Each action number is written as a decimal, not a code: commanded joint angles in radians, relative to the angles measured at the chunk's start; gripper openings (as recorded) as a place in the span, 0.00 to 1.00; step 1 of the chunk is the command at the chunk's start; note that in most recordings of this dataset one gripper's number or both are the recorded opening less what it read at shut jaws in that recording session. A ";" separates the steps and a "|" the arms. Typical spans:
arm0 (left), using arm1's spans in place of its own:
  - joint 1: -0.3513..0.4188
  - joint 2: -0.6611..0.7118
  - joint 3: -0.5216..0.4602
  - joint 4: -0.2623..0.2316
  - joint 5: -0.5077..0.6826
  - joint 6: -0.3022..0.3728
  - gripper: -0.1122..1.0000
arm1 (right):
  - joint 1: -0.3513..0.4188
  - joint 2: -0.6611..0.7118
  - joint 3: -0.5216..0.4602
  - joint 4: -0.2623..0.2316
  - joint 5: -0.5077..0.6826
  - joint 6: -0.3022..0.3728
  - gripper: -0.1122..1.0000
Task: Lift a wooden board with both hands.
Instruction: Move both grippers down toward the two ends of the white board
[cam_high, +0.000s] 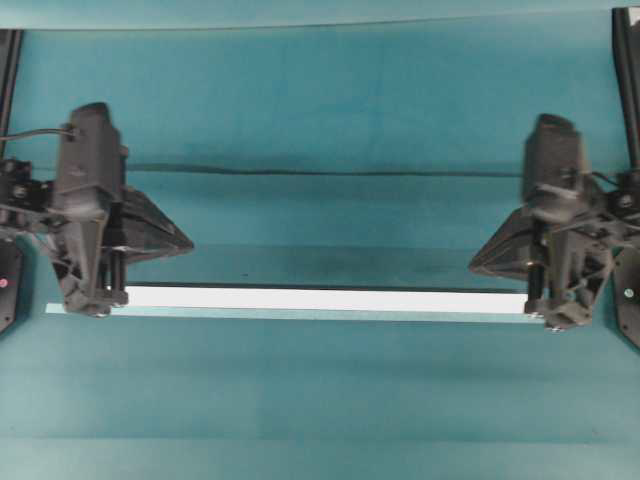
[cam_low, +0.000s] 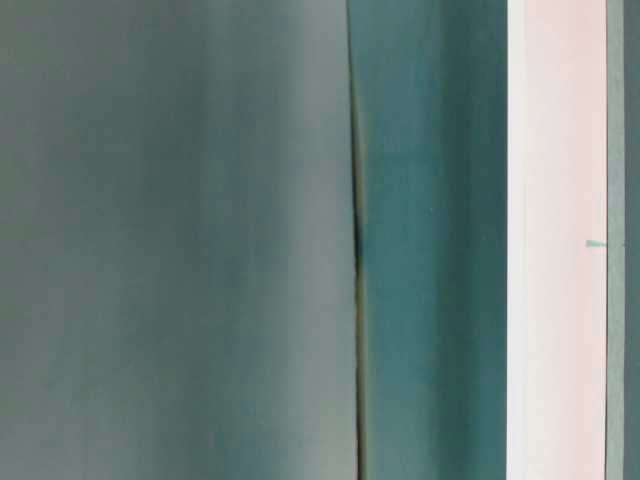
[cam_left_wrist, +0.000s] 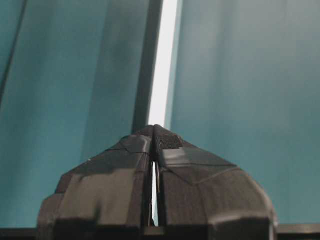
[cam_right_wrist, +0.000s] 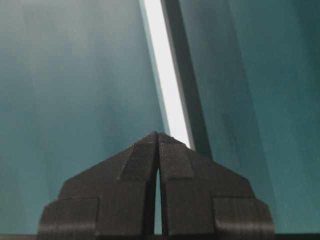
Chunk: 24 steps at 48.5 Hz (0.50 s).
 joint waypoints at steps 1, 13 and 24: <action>0.000 0.032 -0.046 0.003 0.028 0.005 0.08 | -0.002 0.061 -0.048 0.003 0.034 0.002 0.11; 0.003 0.129 -0.121 0.005 0.175 0.009 0.08 | -0.002 0.202 -0.167 -0.037 0.213 -0.046 0.11; 0.012 0.186 -0.161 0.008 0.241 0.017 0.09 | -0.002 0.282 -0.229 -0.048 0.258 -0.164 0.11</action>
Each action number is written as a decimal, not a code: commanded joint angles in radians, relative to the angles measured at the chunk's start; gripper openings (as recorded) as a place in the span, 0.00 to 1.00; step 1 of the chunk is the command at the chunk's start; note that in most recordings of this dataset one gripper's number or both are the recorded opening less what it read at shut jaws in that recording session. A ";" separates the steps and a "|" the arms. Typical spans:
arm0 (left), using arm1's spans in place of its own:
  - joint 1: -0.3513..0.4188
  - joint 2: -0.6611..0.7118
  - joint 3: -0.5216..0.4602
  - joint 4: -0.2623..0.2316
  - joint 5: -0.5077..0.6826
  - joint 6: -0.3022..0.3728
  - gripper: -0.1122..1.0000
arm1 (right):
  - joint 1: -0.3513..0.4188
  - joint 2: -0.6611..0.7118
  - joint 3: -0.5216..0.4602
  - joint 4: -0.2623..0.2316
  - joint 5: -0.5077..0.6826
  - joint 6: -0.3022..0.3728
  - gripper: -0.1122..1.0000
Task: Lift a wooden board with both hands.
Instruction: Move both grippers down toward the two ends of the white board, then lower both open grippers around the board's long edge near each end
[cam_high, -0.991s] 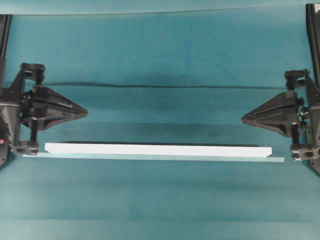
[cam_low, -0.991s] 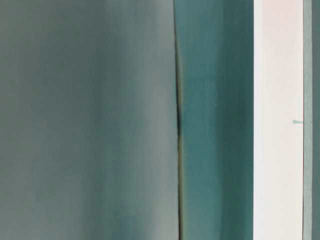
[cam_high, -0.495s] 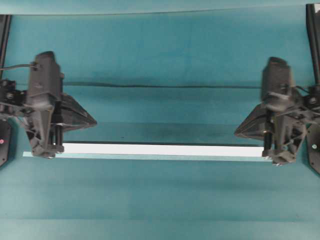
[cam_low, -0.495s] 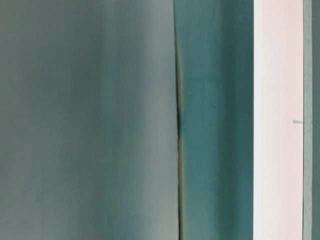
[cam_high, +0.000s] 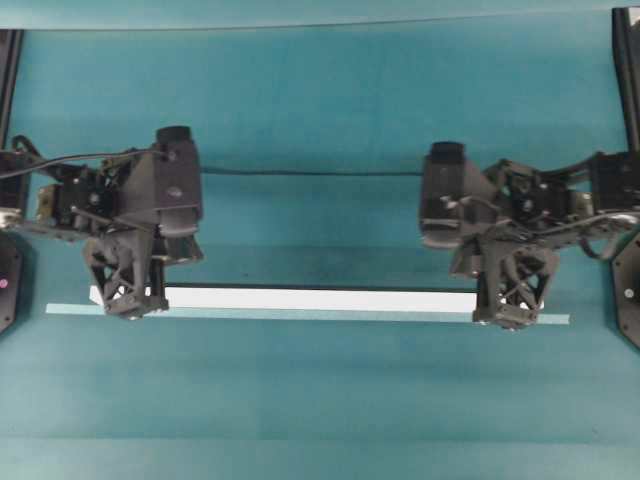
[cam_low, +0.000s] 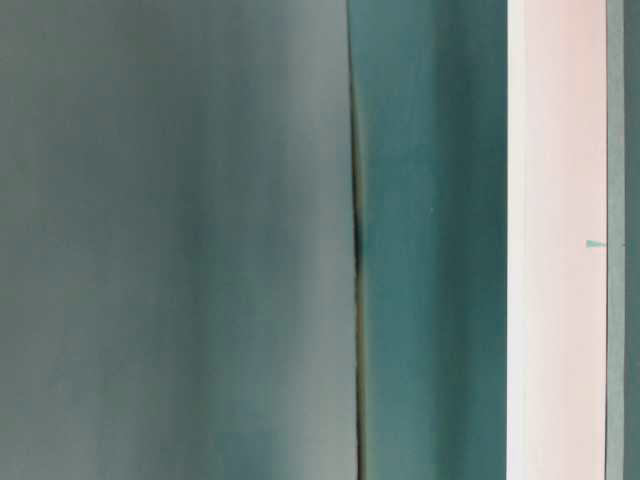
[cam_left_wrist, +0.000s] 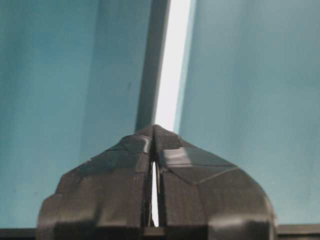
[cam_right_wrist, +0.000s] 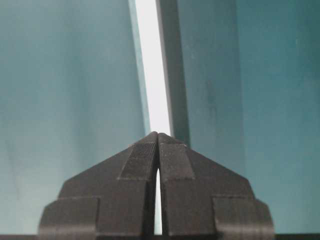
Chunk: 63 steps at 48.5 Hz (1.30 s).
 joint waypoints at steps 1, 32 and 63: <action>0.003 0.006 -0.031 0.003 0.008 0.008 0.09 | -0.002 0.023 -0.023 -0.005 0.002 -0.043 0.11; -0.029 0.078 -0.012 0.008 0.015 0.061 0.98 | -0.028 0.063 -0.008 -0.006 -0.034 -0.066 0.87; -0.035 0.219 -0.008 0.008 -0.012 0.067 0.97 | 0.000 0.184 0.048 0.005 -0.150 -0.041 0.95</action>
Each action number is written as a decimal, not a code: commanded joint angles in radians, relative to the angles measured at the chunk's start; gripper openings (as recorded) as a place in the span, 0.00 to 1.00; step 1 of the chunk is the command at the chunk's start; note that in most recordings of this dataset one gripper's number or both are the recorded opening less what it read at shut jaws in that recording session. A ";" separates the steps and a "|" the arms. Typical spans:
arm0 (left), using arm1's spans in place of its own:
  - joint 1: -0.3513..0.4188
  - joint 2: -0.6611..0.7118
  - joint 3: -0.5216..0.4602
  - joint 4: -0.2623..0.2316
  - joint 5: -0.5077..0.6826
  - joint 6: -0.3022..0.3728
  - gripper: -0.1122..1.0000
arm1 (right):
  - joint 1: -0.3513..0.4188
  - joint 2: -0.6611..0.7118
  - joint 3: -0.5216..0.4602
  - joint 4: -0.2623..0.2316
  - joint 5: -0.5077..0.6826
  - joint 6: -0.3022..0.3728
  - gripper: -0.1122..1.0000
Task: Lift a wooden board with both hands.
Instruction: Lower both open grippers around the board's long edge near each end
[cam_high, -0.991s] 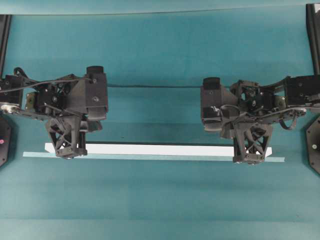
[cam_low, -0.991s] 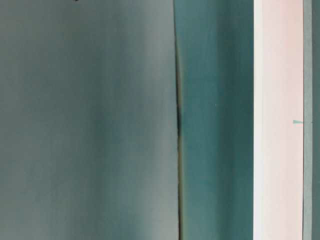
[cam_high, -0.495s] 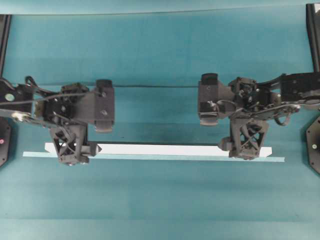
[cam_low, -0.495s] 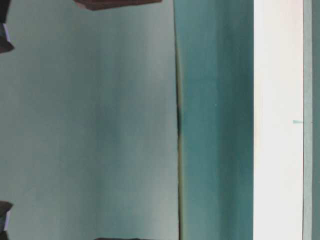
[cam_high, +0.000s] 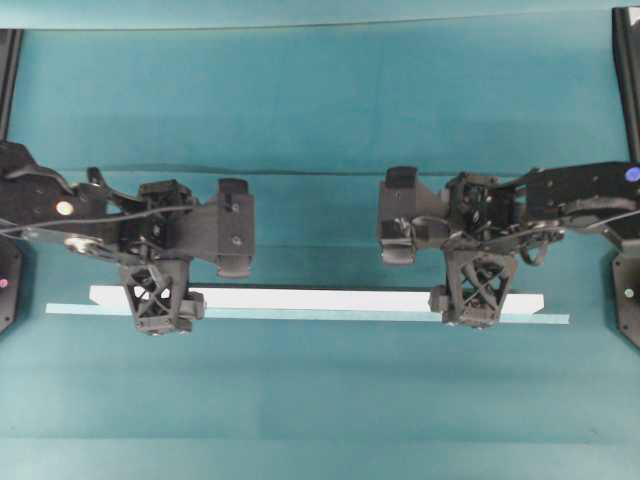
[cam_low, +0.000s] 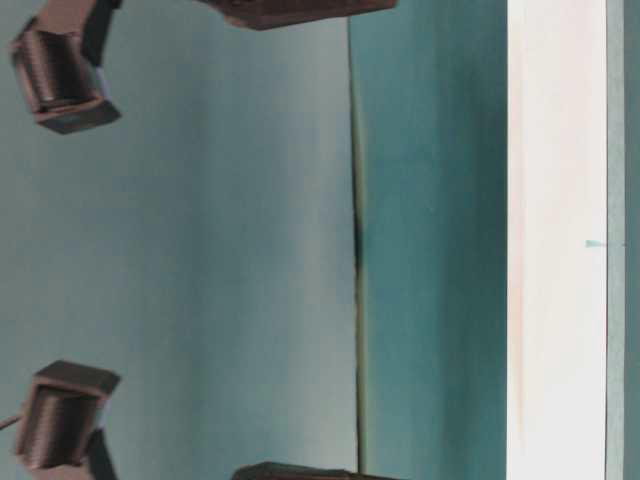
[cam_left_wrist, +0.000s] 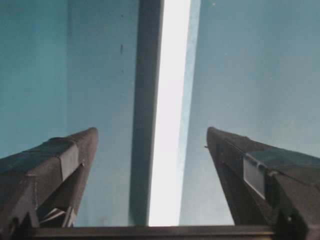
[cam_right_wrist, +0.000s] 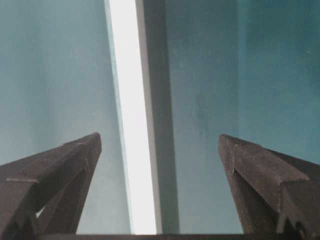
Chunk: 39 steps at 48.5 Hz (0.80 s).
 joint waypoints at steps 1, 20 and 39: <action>-0.006 0.008 -0.003 0.003 -0.021 0.003 0.97 | 0.014 0.025 0.005 0.006 -0.023 0.005 0.95; -0.005 0.057 0.035 0.003 -0.097 0.026 0.97 | 0.031 0.081 0.035 0.023 -0.101 0.002 0.95; -0.008 0.123 0.048 0.003 -0.181 0.025 0.97 | 0.043 0.138 0.052 0.025 -0.166 -0.002 0.95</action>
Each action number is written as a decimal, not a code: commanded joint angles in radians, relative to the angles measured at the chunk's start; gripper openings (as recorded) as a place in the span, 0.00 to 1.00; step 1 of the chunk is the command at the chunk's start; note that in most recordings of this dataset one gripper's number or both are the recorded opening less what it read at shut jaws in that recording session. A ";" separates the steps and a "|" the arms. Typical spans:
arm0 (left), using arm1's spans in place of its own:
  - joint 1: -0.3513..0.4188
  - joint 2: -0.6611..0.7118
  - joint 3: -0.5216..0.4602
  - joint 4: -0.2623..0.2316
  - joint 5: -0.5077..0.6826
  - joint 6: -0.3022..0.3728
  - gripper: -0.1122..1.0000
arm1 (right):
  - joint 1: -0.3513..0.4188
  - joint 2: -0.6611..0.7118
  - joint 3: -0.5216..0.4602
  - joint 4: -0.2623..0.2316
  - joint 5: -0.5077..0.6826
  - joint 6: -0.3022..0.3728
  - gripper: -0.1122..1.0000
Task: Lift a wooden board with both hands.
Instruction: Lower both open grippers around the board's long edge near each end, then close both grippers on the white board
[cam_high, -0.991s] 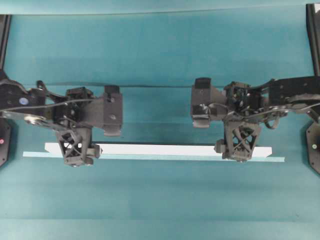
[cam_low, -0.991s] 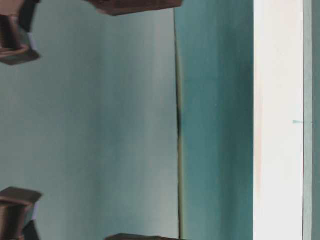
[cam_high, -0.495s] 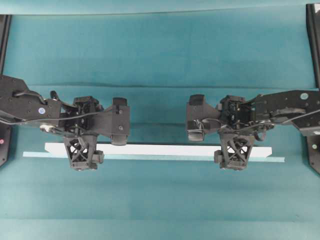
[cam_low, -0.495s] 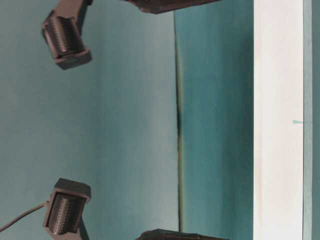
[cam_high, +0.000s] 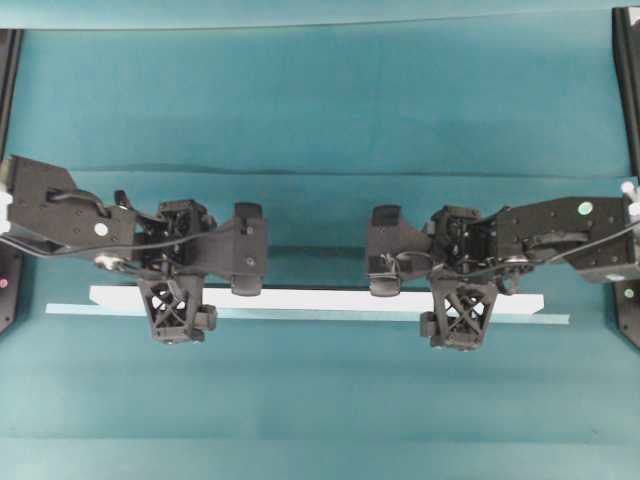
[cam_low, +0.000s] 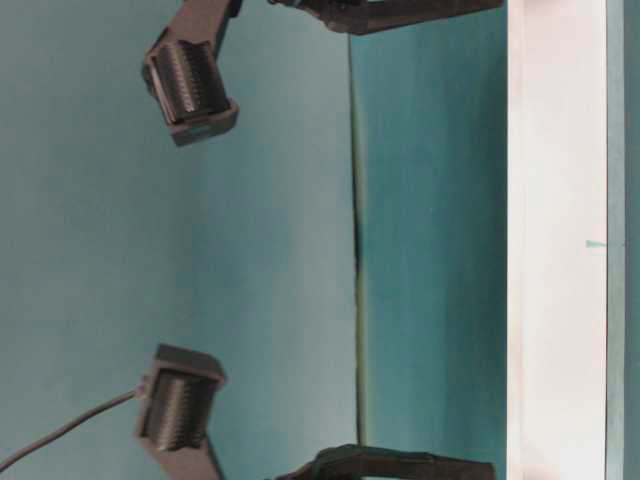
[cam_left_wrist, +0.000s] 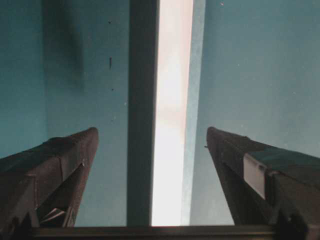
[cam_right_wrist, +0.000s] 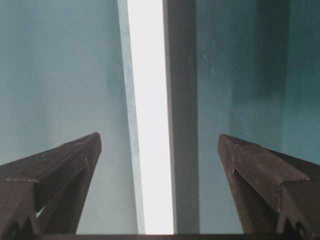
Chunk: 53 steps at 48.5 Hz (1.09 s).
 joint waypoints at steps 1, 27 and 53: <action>-0.005 0.008 -0.005 0.003 -0.020 0.000 0.97 | 0.005 0.018 0.000 0.002 -0.018 0.000 0.95; -0.025 0.055 0.005 0.005 -0.066 -0.015 0.97 | 0.005 0.061 0.032 -0.002 -0.100 0.003 0.95; -0.018 0.054 0.005 0.003 -0.103 -0.025 0.60 | 0.005 0.069 0.028 -0.002 -0.107 0.023 0.55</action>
